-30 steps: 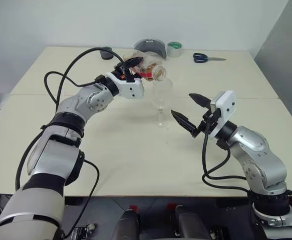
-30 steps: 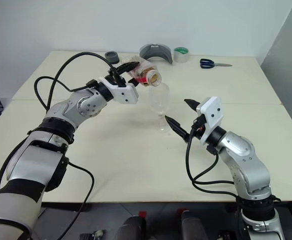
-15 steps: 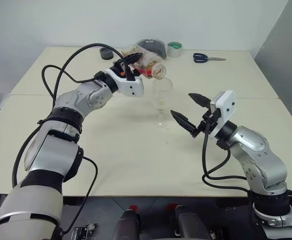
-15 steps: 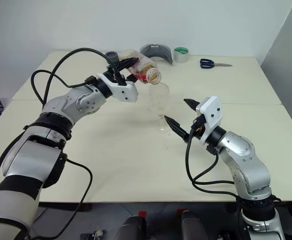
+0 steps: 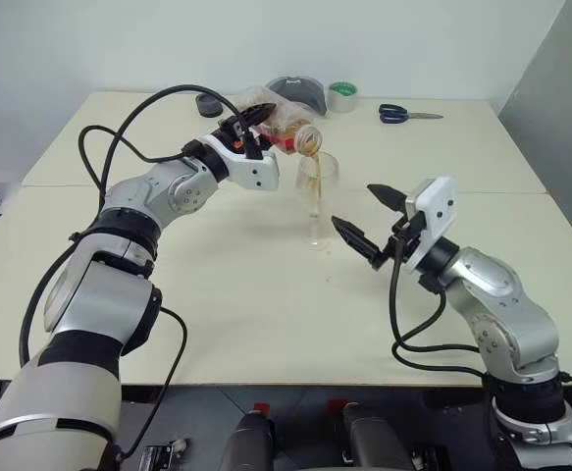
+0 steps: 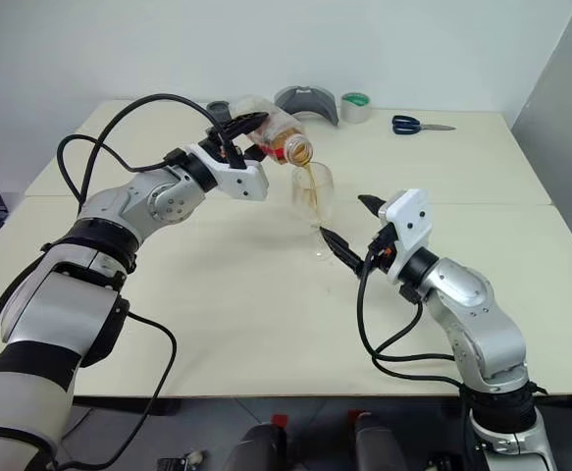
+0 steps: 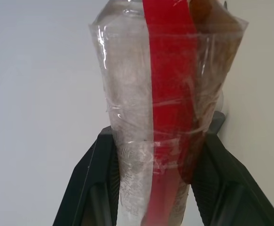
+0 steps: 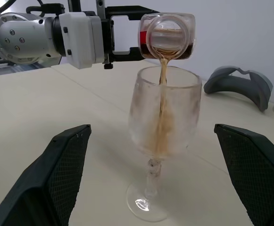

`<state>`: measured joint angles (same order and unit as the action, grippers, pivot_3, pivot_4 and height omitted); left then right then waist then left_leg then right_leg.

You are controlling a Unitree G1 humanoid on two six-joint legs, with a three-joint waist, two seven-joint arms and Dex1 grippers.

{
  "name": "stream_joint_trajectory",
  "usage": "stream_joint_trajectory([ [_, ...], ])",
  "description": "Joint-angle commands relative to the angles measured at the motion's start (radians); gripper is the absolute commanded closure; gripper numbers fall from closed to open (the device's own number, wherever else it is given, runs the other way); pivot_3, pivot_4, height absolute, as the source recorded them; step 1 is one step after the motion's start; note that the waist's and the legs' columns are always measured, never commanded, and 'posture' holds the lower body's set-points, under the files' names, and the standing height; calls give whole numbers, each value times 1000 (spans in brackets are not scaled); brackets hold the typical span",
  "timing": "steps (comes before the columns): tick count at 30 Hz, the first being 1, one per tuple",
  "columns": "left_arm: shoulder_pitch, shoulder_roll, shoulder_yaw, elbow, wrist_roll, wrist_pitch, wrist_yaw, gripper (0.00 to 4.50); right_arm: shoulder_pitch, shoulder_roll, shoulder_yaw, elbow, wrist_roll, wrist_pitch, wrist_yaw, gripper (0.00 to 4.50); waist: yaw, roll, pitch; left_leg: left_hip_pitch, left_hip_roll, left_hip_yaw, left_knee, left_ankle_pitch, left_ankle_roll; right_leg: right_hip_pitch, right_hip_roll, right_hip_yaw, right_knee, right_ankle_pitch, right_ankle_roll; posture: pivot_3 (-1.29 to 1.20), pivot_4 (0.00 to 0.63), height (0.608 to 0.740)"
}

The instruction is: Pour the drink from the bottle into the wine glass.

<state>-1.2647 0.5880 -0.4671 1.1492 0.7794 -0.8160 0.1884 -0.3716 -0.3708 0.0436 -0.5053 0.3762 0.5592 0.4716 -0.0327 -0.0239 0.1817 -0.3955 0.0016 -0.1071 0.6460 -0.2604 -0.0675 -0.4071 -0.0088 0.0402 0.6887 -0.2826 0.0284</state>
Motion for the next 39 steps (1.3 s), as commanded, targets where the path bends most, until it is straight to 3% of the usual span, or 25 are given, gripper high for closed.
stream_joint_trajectory([
  [1, -48, 16, 9, -11, -5, -5, 34, 2812, -11, 7, -2, -55, 16, 5, -12, 0, 0, 0, 0, 0, 0, 0, 0, 0, 0, 0, 0, 0, 0, 0, 0, 0, 150, 740],
  [39, -91, 16, -38, 25, 45, 8, 98, 2812, 15, 11, 45, -54, -8, -8, -8, 0, -1, 0, 0, 0, -8, 0, 1, 1, 1, 0, -8, 0, 3, 0, 0, 0, 150, 740],
])
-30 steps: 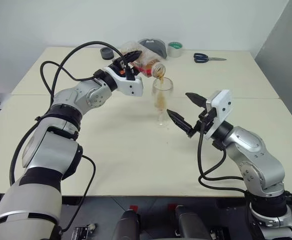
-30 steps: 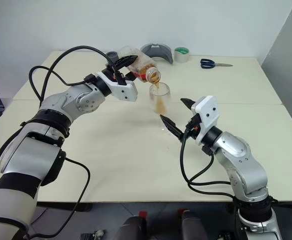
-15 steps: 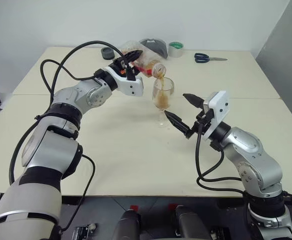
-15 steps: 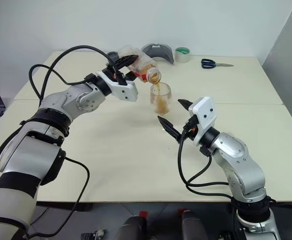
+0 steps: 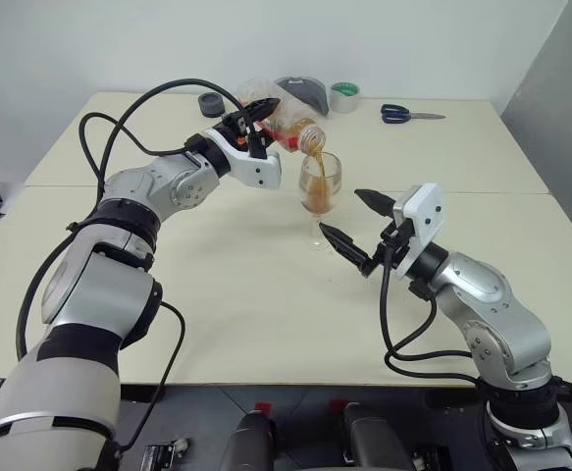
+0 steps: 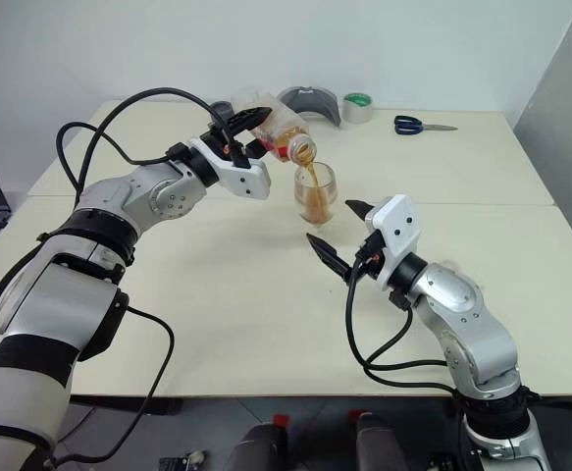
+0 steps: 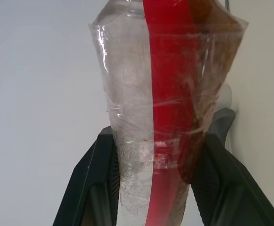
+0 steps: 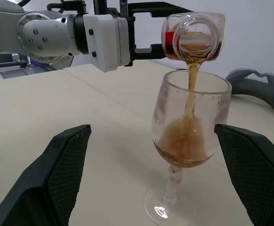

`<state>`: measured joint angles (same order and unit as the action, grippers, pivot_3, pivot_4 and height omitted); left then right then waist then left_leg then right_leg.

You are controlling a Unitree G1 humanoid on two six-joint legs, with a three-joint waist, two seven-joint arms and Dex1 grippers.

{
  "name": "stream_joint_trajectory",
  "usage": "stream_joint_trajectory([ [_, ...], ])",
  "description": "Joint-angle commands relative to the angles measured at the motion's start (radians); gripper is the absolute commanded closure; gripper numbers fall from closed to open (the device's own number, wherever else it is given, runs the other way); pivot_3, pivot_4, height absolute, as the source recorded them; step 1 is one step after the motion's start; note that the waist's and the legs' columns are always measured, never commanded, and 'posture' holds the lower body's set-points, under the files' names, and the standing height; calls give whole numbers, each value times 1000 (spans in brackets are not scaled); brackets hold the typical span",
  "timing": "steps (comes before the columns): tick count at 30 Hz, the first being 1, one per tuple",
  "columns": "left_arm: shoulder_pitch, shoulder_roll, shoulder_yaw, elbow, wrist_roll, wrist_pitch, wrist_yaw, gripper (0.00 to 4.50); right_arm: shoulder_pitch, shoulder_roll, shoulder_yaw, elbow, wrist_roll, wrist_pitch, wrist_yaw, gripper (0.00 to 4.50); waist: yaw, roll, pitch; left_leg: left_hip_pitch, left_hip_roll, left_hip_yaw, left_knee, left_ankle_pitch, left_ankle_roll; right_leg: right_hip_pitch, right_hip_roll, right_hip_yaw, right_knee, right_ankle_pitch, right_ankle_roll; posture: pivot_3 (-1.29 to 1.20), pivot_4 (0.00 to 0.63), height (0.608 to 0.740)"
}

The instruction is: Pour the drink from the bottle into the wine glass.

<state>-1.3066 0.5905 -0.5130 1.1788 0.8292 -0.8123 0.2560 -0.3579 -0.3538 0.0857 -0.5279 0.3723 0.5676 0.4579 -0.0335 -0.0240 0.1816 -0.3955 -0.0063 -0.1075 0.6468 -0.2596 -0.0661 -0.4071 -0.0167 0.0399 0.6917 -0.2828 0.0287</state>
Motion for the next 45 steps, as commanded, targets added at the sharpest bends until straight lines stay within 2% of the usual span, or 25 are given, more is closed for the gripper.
stream_joint_trajectory([
  [1, -51, 14, 7, -3, -4, 4, 32, 2812, 2, -7, 3, -31, -4, -17, 6, 0, 0, 0, 0, 0, 0, 0, 0, 0, 0, 0, 0, 0, 0, 0, 0, 0, 150, 740],
  [30, -61, 5, -8, 19, 8, 15, 53, 2812, -14, 3, -14, -41, 22, 16, -17, 0, -1, 0, 0, 0, 0, 0, 0, 0, 0, 0, 0, 0, 1, 0, 0, 0, 150, 740],
  [40, -52, -15, 12, 21, -26, 10, 26, 2812, -19, 6, -11, -38, 15, 7, -21, 0, -1, 0, 0, 0, -1, 0, 1, 0, 0, 0, -1, 0, 1, 0, 0, 0, 150, 740],
  [45, -50, -36, 51, 24, -89, 13, -27, 2812, -22, 8, -10, -38, 7, -2, -28, 0, -1, 0, 0, 0, -1, 0, 1, 0, 0, 0, -1, 0, 1, 0, 0, 0, 150, 740],
])
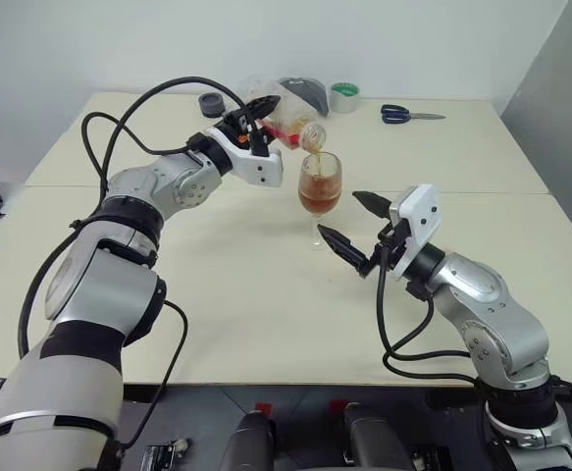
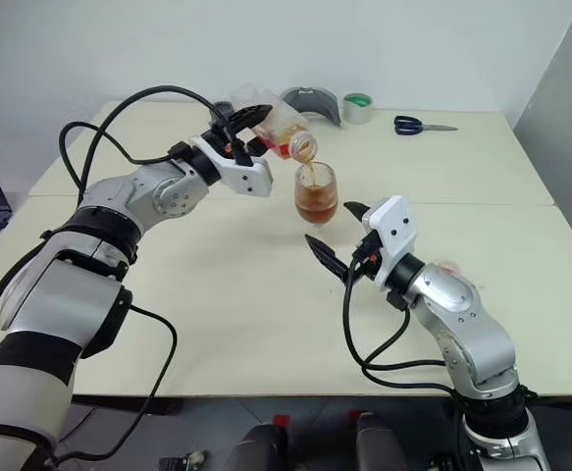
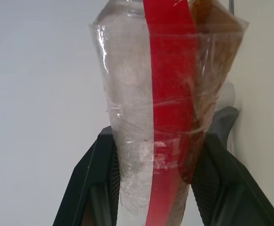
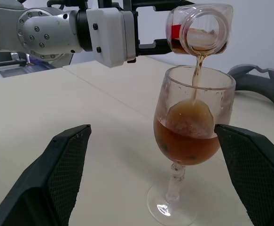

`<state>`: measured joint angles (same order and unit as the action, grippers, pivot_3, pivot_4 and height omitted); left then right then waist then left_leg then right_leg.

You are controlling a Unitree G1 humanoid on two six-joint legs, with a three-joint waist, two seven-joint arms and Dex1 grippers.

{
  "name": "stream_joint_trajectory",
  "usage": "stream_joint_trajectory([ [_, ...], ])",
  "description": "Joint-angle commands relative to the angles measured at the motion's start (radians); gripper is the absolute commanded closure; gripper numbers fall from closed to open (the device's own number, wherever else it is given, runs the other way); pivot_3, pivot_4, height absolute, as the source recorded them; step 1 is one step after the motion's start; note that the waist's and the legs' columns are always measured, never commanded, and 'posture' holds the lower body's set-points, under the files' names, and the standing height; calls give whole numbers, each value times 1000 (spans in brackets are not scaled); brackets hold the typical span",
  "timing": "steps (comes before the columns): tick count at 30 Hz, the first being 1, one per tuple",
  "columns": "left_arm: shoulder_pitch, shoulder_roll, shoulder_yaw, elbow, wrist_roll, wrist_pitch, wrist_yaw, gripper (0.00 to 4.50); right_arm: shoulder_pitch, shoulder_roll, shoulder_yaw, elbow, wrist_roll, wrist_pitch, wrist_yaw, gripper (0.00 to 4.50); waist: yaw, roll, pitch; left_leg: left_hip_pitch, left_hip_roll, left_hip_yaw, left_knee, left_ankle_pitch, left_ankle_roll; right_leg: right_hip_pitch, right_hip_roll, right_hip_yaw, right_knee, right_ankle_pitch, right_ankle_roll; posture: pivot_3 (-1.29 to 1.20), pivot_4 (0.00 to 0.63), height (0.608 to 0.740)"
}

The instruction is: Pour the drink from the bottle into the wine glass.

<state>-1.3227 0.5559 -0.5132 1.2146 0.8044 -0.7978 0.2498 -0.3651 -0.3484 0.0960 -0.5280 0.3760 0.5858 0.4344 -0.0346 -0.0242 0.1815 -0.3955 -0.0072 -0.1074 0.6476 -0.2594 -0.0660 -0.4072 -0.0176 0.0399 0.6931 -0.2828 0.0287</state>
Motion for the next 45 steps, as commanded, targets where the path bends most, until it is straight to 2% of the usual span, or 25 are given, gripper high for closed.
stream_joint_trajectory([
  [1, -34, -5, 59, -11, -78, 2, -33, 2812, -16, 3, -20, -38, 1, -22, -6, 0, 0, 0, 0, 0, 0, 0, 0, 0, 0, 0, 0, 0, 0, 0, 0, 0, 150, 740],
  [9, 1, -40, 145, -26, -225, 25, -192, 2812, -26, 4, -20, -34, -7, -33, -13, 0, -2, 0, 0, 0, 0, 0, 1, 0, 0, 0, 0, 0, 1, 0, 0, 0, 150, 740],
  [18, 81, -116, 313, -107, -497, 94, -475, 2812, -31, 6, -15, -38, -8, -58, 1, 0, -9, 0, 0, 0, 0, 0, 1, 0, 0, 0, 0, 0, 2, 0, 0, 0, 150, 740],
  [24, 205, -123, 496, -276, -745, 403, -622, 2813, -16, -52, 4, -64, 23, -21, 74, 0, -27, 0, 0, 0, 0, -1, 2, 0, 0, 0, 0, 0, 4, 0, 0, 0, 150, 740],
  [27, 349, -120, 550, -495, -846, 599, -691, 2814, -16, -66, 17, -81, 49, 26, 89, 0, -35, 0, 0, 1, 1, -1, 2, 0, 0, 0, 0, 0, 5, 0, 0, 0, 150, 740],
  [34, 655, -122, 676, -915, -987, 989, -634, 2814, -51, -78, 80, -46, 27, 34, 123, 0, -43, 0, -1, 1, 1, -2, 4, 0, 0, 0, 0, 0, 5, 0, 0, 0, 150, 740],
  [38, 727, -135, 728, -1001, -1037, 1112, -597, 2815, -66, -77, 100, -27, 26, 38, 136, 0, -37, 0, -1, 0, 1, -3, 7, 0, 0, 0, 0, -1, 5, 0, 0, 0, 150, 740],
  [45, 803, -152, 751, -1046, -1047, 1138, -564, 2815, -107, -65, 148, 29, -18, 39, 136, 0, -23, 0, -1, 0, 1, -3, 9, 0, 0, 1, -1, 0, 5, 0, 0, 0, 150, 740],
])
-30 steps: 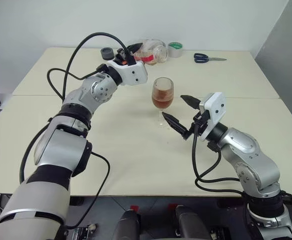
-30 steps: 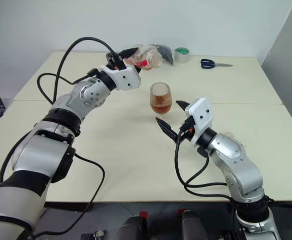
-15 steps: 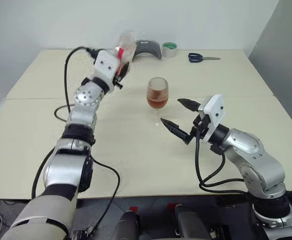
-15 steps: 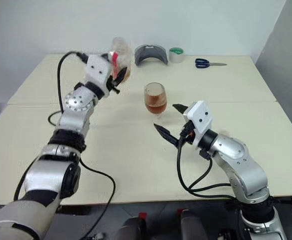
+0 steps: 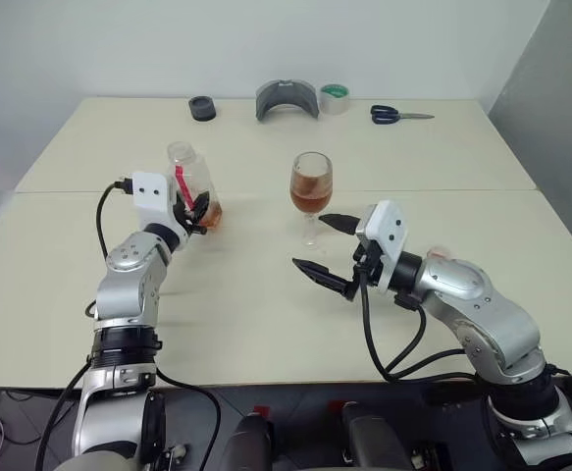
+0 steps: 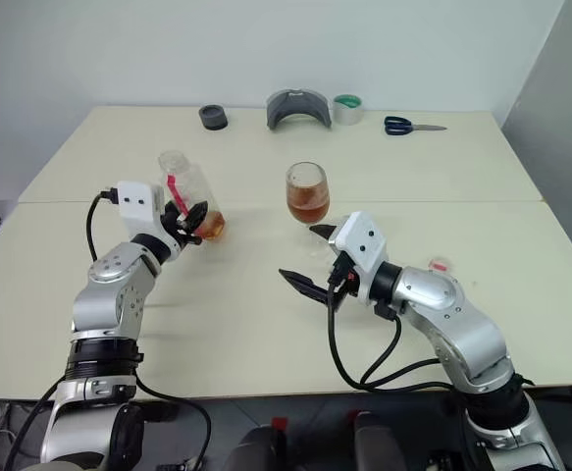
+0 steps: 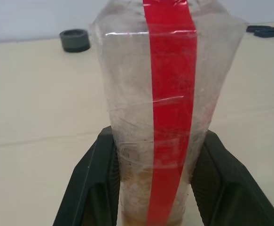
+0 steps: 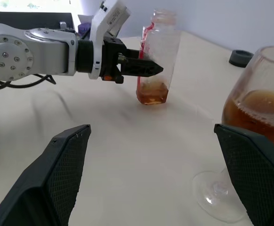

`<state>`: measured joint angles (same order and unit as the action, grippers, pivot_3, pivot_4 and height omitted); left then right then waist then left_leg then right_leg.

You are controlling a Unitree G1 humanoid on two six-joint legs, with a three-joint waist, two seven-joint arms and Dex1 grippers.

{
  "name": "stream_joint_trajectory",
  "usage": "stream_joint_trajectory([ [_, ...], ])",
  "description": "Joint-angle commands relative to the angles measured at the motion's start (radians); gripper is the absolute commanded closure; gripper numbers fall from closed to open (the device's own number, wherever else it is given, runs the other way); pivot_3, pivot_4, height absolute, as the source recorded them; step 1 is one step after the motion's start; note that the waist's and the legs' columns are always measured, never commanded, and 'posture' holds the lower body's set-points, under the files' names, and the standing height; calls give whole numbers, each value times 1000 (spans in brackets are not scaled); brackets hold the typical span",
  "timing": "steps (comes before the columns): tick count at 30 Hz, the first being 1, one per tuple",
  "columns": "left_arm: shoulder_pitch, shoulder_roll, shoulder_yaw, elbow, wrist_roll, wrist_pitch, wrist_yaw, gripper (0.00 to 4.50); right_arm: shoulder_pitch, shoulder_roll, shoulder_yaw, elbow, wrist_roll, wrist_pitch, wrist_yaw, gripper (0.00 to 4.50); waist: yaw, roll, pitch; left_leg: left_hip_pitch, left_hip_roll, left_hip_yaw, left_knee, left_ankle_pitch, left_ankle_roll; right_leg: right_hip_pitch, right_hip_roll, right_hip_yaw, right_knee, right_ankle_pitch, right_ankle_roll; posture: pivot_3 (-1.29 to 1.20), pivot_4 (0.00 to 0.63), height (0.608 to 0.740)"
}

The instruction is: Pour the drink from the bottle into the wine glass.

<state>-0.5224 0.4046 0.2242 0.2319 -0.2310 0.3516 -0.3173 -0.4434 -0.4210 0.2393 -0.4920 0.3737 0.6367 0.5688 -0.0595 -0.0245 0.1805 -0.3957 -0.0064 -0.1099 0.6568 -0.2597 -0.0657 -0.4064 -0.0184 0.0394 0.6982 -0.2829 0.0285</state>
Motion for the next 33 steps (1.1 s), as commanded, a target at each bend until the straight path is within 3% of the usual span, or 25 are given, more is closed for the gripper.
stream_joint_trajectory([
  [1, 10, -2, 12, -64, -11, -9, 4, 2815, -32, 10, 8, -1, -23, -14, 0, 0, 3, 0, 0, 0, 0, 0, 0, 0, 0, 0, 0, 0, 0, 0, 0, 0, 150, 740],
  [12, 54, -14, 3, -38, 3, -32, 9, 2815, -39, 32, 17, 7, -43, -8, 4, 0, 4, 0, 0, 0, 0, 1, 1, -1, 0, 0, 0, 0, 0, 0, 0, 0, 150, 740],
  [18, 66, -12, -5, -49, 6, -53, -2, 784, -34, 33, 11, -2, -41, 4, 3, 0, 4, 0, 0, 0, 0, 0, 1, -1, 1, 0, 0, 0, 0, 0, 0, 0, 150, 740],
  [21, 77, -14, -10, -60, 14, -59, -1, 19, -30, 29, 8, -4, -41, 4, 5, 0, 4, 0, 0, -1, 0, 0, 1, -1, 1, 0, 0, 0, 0, 0, 0, 0, 150, 740],
  [25, 100, -11, -27, -79, 36, -85, 0, 19, -11, 14, 4, 2, -54, -21, 10, 0, 4, 0, 0, -1, 0, 0, 1, -1, 1, 0, 0, 0, 0, 0, 0, 0, 150, 740],
  [29, 181, -8, -21, -155, 48, -103, 14, 19, 93, -4, -2, 50, -141, -193, -10, 0, 5, -1, -1, -1, 0, 1, 1, -1, 1, 0, 0, 0, -1, 0, 0, 0, 150, 740],
  [33, 288, -28, 2, -281, 33, -84, 46, 19, 202, 53, -64, 89, -184, -342, -91, 0, 5, -1, -1, 0, 1, 1, 0, -1, 1, 0, -1, 1, -1, 0, 0, 0, 150, 740],
])
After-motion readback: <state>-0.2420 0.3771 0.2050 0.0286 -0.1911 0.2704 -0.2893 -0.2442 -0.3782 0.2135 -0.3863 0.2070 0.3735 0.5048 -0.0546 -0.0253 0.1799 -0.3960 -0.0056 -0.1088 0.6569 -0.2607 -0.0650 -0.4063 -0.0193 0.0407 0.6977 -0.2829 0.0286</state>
